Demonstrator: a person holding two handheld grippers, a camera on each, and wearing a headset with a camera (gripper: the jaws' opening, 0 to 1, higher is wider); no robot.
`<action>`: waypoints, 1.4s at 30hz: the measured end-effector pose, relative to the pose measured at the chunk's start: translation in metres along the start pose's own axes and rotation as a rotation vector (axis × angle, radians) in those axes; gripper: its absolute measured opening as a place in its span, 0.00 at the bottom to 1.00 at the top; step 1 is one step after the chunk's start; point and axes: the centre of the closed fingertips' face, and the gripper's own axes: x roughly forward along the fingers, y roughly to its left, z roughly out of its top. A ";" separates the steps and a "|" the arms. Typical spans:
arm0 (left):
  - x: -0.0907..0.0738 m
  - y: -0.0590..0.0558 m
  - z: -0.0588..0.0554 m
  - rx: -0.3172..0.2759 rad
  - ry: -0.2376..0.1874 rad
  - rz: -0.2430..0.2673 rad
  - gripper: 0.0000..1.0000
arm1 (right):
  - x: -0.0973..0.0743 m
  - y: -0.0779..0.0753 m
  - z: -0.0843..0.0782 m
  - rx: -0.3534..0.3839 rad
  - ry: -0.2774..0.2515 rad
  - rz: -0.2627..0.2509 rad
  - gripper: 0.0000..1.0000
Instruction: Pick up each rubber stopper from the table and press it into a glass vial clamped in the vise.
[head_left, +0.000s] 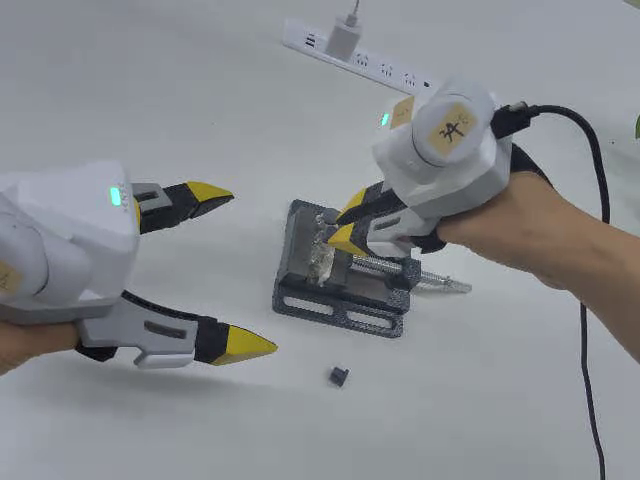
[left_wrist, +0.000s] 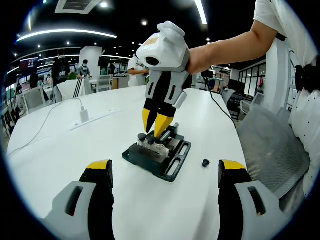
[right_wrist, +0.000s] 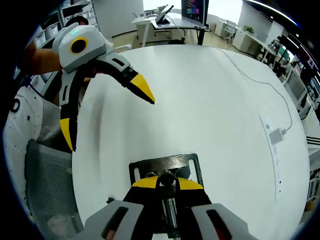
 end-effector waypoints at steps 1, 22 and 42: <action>0.000 0.000 0.000 0.001 0.000 -0.001 0.86 | 0.001 -0.001 0.000 0.003 -0.006 0.000 0.08; -0.002 -0.002 -0.004 -0.001 0.008 -0.009 0.87 | 0.001 0.003 -0.001 0.009 -0.015 0.027 0.00; -0.001 0.000 -0.003 -0.009 -0.001 -0.005 0.86 | 0.006 0.002 -0.002 -0.014 0.009 0.026 0.00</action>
